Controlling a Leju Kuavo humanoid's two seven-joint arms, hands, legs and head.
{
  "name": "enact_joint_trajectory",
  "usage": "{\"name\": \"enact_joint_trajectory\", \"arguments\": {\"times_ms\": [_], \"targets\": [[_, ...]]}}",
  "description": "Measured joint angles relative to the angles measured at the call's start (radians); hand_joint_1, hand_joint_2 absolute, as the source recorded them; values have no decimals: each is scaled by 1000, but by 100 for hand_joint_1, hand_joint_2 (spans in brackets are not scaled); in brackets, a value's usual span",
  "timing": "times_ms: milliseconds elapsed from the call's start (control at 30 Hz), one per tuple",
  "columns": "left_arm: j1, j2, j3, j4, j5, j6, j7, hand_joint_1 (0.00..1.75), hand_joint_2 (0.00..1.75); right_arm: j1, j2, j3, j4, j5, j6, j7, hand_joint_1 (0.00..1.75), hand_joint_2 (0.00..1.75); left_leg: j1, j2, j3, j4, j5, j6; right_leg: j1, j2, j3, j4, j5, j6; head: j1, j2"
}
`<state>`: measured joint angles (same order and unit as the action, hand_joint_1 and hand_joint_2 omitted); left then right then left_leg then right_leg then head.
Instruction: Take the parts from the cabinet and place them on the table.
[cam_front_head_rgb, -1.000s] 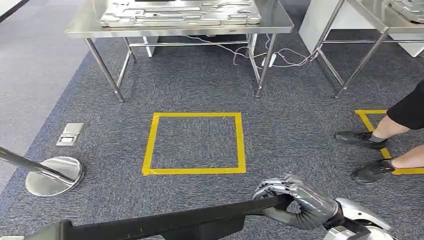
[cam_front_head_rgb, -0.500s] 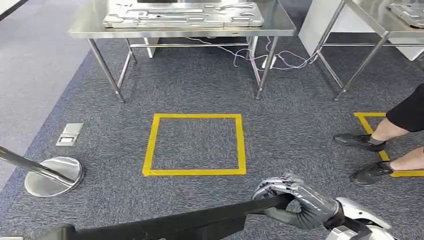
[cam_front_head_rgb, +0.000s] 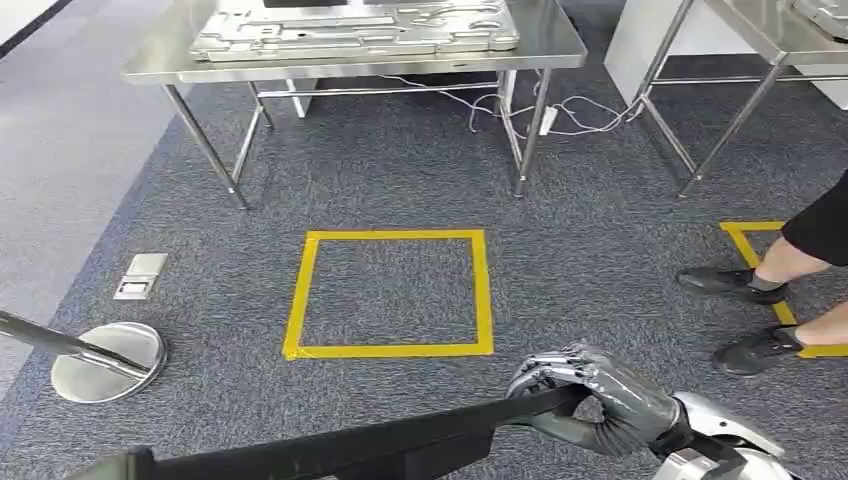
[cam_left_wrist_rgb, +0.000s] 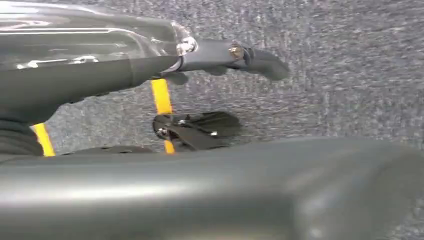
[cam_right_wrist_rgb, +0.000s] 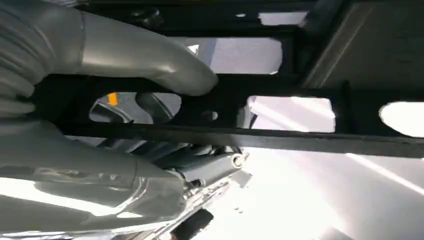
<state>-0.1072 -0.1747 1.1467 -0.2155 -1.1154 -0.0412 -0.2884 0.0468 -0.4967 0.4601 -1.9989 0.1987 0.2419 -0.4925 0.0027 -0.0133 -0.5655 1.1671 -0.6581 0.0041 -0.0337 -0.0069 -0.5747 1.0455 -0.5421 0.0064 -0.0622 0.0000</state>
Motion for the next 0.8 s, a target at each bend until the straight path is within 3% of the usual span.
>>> {"name": "enact_joint_trajectory", "arguments": {"times_ms": [67, 100, 133, 200, 233, 333, 400, 467, 500, 567, 600, 633, 667, 733, 800], "targets": [[5, 0, 0, 0, 0, 0, 0, 0, 175, 1, 0, 0, 0, 0, 0, -1, 175, 175, 2, 1, -95, 144, -32, -5, 0, -1, 10, 0, -11, 1, 0, 0], [8, 0, 0, 0, 0, 1, 0, 0, 175, 1, 0, 0, 0, 0, 0, -1, 175, 175, 3, 2, -123, 169, -21, -4, 0, -1, 20, 0, -18, 1, 0, 0], [9, 0, 0, 0, 0, 2, 0, 0, 175, 1, 0, 0, 0, -2, 0, -1, 175, 175, 2, 2, -127, 149, 14, -2, 0, 0, 31, 0, -25, 1, 0, 0], [9, 0, 0, 0, 0, 2, 0, 0, 175, 0, 0, 0, 0, -3, 0, -1, 175, 175, 0, 2, -89, 1, 145, 11, 1, 0, 61, 0, -45, 3, 0, 0], [10, 0, 0, 0, 0, 2, 0, 0, 175, 0, 0, 0, 0, -3, 0, -1, 175, 175, -3, 2, -69, -62, 184, 19, 0, -1, 73, -2, -55, 7, 0, 0], [9, 0, 1, 0, 1, 2, 1, 0, 175, -2, 0, 0, 0, -5, 0, -2, 175, 175, -18, 6, -62, -73, 161, 33, 0, 3, 73, -8, -60, 24, 0, 0], [6, 0, 1, 0, 1, 3, 0, 0, 175, -5, 0, 0, -1, -5, 0, -2, 175, 175, -15, 6, -48, -103, 143, 48, 2, -2, 80, -21, -63, 37, 0, 0], [5, 0, 1, 0, 1, 4, -1, 0, 175, -11, -1, -2, -2, -6, 0, -3, 175, 175, -5, 7, -23, -130, 141, 51, 3, -2, 70, 17, -87, 39, 2, 0], [4, 0, 2, 0, 2, 4, 0, 0, 175, -14, -1, -2, -2, -8, 0, -3, 175, 175, -5, 7, -18, -132, 140, 55, 3, 1, 35, 80, -112, 38, 2, 0], [5, 0, 2, 0, 2, 3, 1, 0, 175, -10, -1, 0, -2, -8, 0, -3, 175, 175, -8, 7, -8, -132, 130, 61, 4, 2, -67, 239, -161, 39, 2, 0], [6, 0, 2, 0, 1, 3, 1, 0, 175, -10, -1, 0, -1, -8, 0, -3, 175, 175, -10, 6, -2, -132, 125, 61, 4, 2, -103, 281, -157, 41, 2, 0], [7, 0, 2, 0, 1, 3, 1, 0, 175, -10, -1, 0, -1, -8, 0, -3, 175, 175, -10, 6, 6, -132, 119, 60, 4, 2, -115, 275, -129, 42, 2, 0], [6, 0, 2, 0, 1, 3, 1, 0, 175, -10, -1, 0, -1, -9, 0, -3, 175, 175, -10, 5, 17, -132, 111, 59, 4, 2, -105, 225, -77, 42, 2, 0], [5, 0, 2, 0, 1, 3, 1, 0, 175, -11, -1, 0, -1, -9, 0, -3, 175, 175, -10, 4, 43, -132, 93, 49, 4, 2, -47, 54, 43, 39, 2, 0], [2, 0, 2, 1, 1, 3, 2, 0, 175, -13, -1, 0, 0, -10, 0, -4, 175, 175, -14, 2, 45, -126, 80, 37, 13, 4, -23, 8, 30, 29, 2, 0]]}}
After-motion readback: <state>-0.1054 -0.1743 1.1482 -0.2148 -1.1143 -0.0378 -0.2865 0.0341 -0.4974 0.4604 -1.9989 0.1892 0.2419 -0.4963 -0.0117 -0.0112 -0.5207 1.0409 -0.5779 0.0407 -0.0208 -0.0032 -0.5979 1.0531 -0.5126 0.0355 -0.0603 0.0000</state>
